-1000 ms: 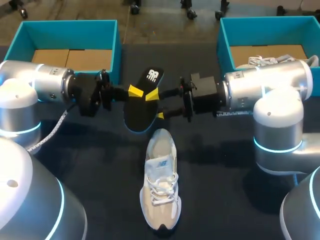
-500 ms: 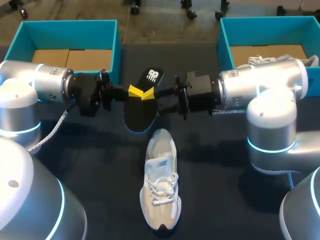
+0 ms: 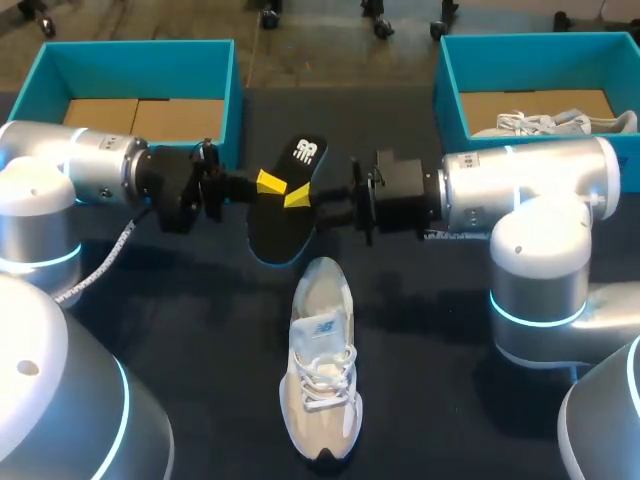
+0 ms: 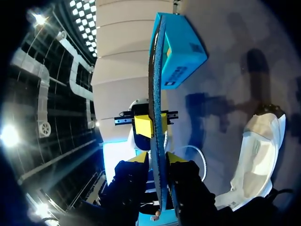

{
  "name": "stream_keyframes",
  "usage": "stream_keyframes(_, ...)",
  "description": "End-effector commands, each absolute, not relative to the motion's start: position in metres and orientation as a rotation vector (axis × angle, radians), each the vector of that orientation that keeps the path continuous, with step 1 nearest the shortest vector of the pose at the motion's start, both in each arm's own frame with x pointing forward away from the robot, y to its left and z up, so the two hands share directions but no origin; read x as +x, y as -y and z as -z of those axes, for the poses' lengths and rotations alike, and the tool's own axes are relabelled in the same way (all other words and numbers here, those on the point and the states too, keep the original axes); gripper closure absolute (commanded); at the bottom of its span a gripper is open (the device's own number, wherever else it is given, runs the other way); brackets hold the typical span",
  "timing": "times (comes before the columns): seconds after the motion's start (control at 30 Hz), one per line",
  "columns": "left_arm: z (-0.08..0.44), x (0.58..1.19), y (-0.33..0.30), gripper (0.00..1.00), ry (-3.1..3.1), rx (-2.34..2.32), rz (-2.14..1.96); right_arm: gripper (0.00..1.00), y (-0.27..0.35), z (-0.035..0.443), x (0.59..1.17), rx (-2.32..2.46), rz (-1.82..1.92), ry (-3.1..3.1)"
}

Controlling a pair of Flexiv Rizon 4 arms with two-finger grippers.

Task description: Take the shoe out of the shoebox, open the shoe tongue, remove and reinsert the insole, then place the shoe into the shoebox

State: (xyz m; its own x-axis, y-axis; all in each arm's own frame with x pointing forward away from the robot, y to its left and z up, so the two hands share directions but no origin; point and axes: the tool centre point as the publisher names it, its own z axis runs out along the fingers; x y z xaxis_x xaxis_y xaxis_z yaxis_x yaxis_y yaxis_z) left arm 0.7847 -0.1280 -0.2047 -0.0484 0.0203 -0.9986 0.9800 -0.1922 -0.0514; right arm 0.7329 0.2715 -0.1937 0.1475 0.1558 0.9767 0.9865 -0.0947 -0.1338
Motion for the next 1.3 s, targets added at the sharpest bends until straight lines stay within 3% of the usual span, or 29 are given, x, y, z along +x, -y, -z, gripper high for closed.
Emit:
stream_keyframes(0.03,0.2058,0.7845,0.1287,1.00,-1.158,1.337,1.381,0.82,-0.2745,0.1947,0.7320,-1.461,1.091,1.172)
stream_keyframes(0.17,0.2058,0.7845,0.1287,1.00,-1.158,1.337,1.381,0.85,-0.2745,0.1946,0.7331,-1.464,1.100,1.164)
stream_keyframes(0.43,0.2058,0.7845,0.1287,1.00,-1.158,1.337,1.381,1.00,-0.2773,0.1922,0.7358,-1.463,1.113,1.159)
stream_keyframes(0.7,0.2058,0.7845,0.1287,1.00,-1.158,1.337,1.381,0.96,-0.2783,0.1930,0.7369,-1.466,1.116,1.147)
stream_keyframes(0.87,0.2058,0.7845,0.1287,1.00,-1.158,1.337,1.381,0.83,-0.2788,0.1946,0.7381,-1.463,1.118,1.139)
stream_keyframes(1.0,0.2058,0.7845,0.1287,1.00,-1.158,1.337,1.381,0.99,-0.2798,0.1954,0.7387,-1.463,1.120,1.130)
stream_keyframes(1.3,0.2041,0.7847,0.1271,1.00,-1.188,1.335,1.382,1.00,-0.2795,0.1949,0.7375,-1.477,1.131,1.130)
